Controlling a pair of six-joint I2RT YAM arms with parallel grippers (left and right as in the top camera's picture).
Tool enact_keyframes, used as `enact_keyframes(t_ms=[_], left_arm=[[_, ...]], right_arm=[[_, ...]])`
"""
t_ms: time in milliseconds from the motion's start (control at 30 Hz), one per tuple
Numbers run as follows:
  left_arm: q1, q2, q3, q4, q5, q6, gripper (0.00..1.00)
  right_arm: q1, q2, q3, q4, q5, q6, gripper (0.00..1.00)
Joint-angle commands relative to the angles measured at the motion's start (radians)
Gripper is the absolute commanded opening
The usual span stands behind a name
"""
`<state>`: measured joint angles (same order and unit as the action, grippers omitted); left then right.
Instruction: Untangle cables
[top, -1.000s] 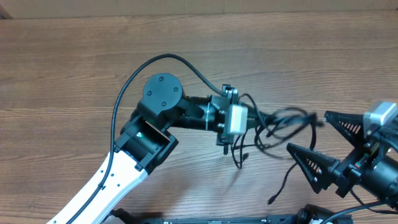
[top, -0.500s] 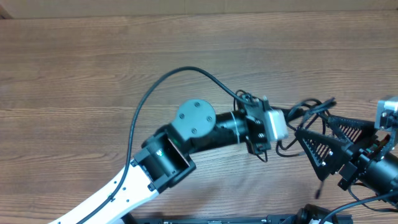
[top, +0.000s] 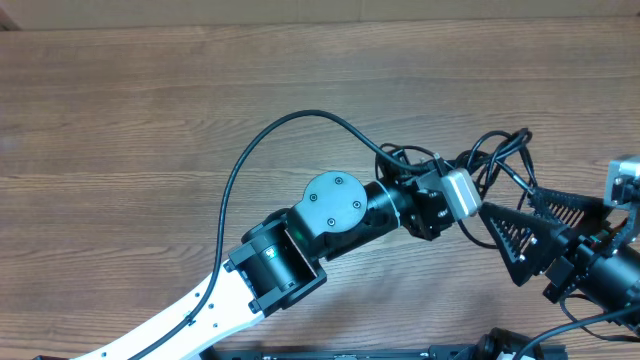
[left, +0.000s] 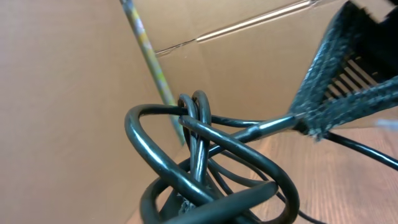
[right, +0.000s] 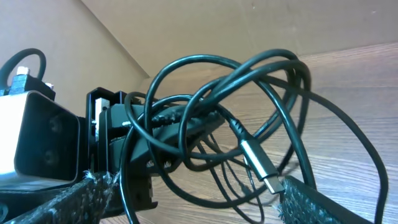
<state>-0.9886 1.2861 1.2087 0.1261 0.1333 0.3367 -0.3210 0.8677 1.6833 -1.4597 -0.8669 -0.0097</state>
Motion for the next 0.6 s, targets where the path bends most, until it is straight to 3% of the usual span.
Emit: enact_keyframes(t_ms=[0,233,367,567], left_arm=[[-0.001,0.002,0.011,0.004,-0.032,0.025,0.04],[0.000,0.002,0.011,-0.026,-0.040,0.101,0.04],[0.000,0.002,0.011,-0.064,-0.174,0.146,0.04],[-0.001,0.001,0.011,-0.066,-0.185,0.162,0.04]], right_arm=[[0.000,-0.001,0.018,-0.002,0.010,0.003,0.85],[0.000,-0.001,0.018,-0.014,0.134,0.003,0.82],[0.000,-0.001,0.018,-0.052,0.367,0.048,0.99],[0.000,-0.001,0.018,-0.065,0.425,0.074,1.00]])
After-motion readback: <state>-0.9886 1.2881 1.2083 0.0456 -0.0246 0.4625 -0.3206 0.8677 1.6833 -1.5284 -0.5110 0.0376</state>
